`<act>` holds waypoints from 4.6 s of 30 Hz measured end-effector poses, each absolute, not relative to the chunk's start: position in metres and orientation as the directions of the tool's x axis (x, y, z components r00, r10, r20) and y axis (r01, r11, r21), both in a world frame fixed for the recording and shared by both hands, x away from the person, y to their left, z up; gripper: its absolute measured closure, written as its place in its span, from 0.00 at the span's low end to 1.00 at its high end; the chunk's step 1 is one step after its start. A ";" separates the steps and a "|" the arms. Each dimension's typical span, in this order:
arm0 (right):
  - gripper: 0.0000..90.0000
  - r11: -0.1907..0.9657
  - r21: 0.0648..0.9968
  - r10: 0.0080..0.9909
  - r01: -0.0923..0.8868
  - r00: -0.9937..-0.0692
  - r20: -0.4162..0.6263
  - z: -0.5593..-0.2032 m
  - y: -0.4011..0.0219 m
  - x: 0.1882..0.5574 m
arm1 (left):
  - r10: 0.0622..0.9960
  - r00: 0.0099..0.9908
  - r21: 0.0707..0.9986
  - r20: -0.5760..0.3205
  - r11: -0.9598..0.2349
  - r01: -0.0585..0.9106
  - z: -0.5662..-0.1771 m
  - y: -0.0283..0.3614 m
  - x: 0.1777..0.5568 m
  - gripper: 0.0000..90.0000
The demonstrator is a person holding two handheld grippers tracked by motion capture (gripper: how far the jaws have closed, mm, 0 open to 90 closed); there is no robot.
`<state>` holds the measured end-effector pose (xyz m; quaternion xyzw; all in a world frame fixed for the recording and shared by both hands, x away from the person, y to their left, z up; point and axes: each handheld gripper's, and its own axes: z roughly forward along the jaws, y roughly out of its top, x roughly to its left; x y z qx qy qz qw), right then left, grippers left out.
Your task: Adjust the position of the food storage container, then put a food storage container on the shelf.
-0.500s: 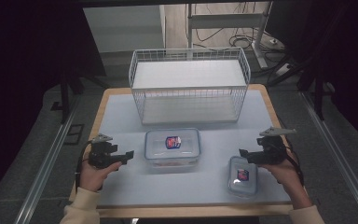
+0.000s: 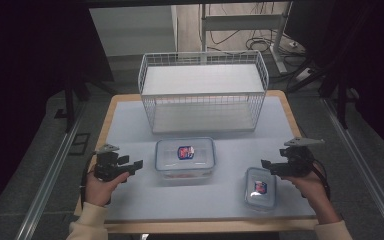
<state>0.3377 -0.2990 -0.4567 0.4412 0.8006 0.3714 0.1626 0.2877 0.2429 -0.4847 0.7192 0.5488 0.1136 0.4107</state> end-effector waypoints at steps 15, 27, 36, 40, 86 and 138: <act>0.16 0.316 0.736 0.840 0.599 -0.537 0.076 -0.457 -0.302 0.338 | 0.880 0.381 0.655 -0.285 -0.112 0.747 -0.499 0.246 0.292 0.98; 0.16 0.310 0.745 0.845 0.591 -0.531 0.070 -0.454 -0.305 0.337 | 0.837 0.446 0.607 -0.315 -0.184 0.773 -0.516 0.218 0.300 1.00; 0.16 0.310 0.740 0.847 0.597 -0.528 0.071 -0.455 -0.305 0.337 | 0.808 0.460 0.611 -0.369 -0.161 0.775 -0.517 0.209 0.304 1.00; 0.16 0.306 0.742 0.849 0.597 -0.524 0.071 -0.454 -0.306 0.337 | 0.809 0.465 0.614 -0.359 -0.170 0.771 -0.517 0.199 0.307 1.00; 0.16 0.294 0.750 0.840 0.592 -0.534 0.092 -0.455 -0.305 0.338 | 0.799 0.489 0.644 -0.349 -0.174 0.745 -0.513 0.152 0.353 0.99; 0.14 0.286 0.711 0.661 0.643 -0.669 0.339 -0.446 -0.234 0.386 | 0.727 0.472 0.655 -0.498 -0.041 0.754 -0.476 0.158 0.360 0.18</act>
